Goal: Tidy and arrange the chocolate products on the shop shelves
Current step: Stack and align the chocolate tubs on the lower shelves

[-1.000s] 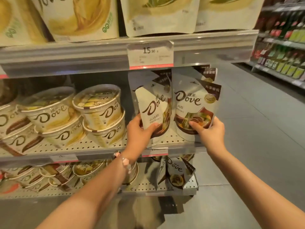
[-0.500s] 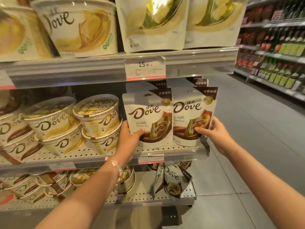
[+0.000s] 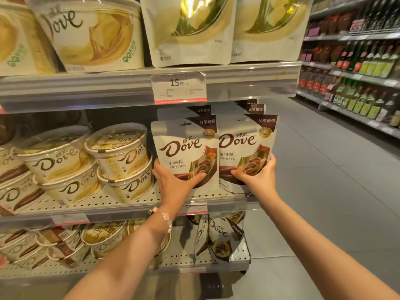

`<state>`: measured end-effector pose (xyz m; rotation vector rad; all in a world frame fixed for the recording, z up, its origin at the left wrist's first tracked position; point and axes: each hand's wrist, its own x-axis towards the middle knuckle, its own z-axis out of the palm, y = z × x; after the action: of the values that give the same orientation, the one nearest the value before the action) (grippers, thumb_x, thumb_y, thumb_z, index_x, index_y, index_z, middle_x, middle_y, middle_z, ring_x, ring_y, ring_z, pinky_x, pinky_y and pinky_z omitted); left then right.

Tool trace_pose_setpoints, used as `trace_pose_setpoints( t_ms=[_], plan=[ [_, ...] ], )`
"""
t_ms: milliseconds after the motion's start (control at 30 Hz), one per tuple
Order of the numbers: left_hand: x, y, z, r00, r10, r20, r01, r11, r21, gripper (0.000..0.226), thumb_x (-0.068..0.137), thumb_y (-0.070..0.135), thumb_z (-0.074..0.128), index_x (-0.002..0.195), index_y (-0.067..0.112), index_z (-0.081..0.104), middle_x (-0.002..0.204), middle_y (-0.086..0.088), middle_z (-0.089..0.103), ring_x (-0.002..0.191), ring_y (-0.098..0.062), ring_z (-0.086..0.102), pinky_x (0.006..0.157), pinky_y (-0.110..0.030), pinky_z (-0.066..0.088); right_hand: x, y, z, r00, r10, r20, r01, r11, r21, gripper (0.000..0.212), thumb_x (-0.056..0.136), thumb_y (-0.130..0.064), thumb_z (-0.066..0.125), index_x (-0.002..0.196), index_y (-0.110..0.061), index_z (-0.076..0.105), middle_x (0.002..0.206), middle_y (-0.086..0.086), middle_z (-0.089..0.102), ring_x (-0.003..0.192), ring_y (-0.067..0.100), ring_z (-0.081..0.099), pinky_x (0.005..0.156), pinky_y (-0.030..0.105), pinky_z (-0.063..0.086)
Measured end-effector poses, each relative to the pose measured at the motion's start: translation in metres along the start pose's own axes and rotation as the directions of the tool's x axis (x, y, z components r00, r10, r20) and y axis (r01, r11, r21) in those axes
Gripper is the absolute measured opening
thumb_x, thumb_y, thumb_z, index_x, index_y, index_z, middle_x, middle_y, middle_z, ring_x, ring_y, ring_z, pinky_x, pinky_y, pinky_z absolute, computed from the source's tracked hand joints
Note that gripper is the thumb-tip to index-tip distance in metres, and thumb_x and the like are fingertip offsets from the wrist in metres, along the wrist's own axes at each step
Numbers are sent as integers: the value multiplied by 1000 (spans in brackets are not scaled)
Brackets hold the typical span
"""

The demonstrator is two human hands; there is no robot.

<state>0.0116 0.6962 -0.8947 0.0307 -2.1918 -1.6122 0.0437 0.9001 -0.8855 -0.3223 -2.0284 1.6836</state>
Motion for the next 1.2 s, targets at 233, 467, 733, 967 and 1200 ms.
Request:
trace_pose_setpoints(
  t_ms=[233, 467, 733, 967, 1200],
  plan=[
    [11, -7, -10, 994, 62, 85, -63, 998, 9, 122, 47, 39, 88, 141, 26, 11, 142, -1, 25, 134, -16, 24, 112, -34, 21, 12, 6, -8, 995, -14, 97, 19, 999, -49, 91, 58, -27, 87, 124, -29, 26, 127, -1, 47, 119, 17, 47, 99, 37, 43],
    [9, -7, -15, 993, 64, 99, -65, 998, 12, 110, 50, 37, 88, 134, 25, 19, 128, 7, 28, 126, -10, 29, 109, -30, 25, 17, 3, -14, 980, -13, 197, 22, 999, -46, 86, 60, -30, 86, 121, -33, 24, 123, -7, 47, 114, 13, 49, 94, 33, 45],
    [-25, 3, -22, 999, 13, -38, -11, 998, 59, 112, 59, 38, 85, 144, 15, 16, 143, -6, 24, 134, -17, 23, 111, -33, 24, -9, 11, -14, 996, -74, 49, 76, 996, -40, 108, 63, -33, 84, 143, -30, 11, 145, 1, 32, 132, 16, 35, 110, 39, 33],
    [-82, -20, -37, 917, 381, 120, -390, 919, 57, 40, 75, 24, 75, 106, 17, 49, 103, 7, 45, 94, -2, 45, 84, -12, 38, -78, 44, -11, 944, -289, -157, 274, 955, -110, 36, 83, -14, 67, 113, -24, 50, 104, -2, 54, 95, -1, 51, 78, 7, 41],
    [-99, -93, -5, 930, 60, 362, -177, 937, 300, 47, 70, 17, 80, 107, 8, 53, 101, 2, 51, 92, -11, 50, 83, -22, 46, -106, 108, 0, 995, -99, -9, 91, 947, -309, 21, 83, -15, 66, 95, -28, 55, 90, -14, 54, 84, 7, 55, 66, 14, 45]
  ],
)
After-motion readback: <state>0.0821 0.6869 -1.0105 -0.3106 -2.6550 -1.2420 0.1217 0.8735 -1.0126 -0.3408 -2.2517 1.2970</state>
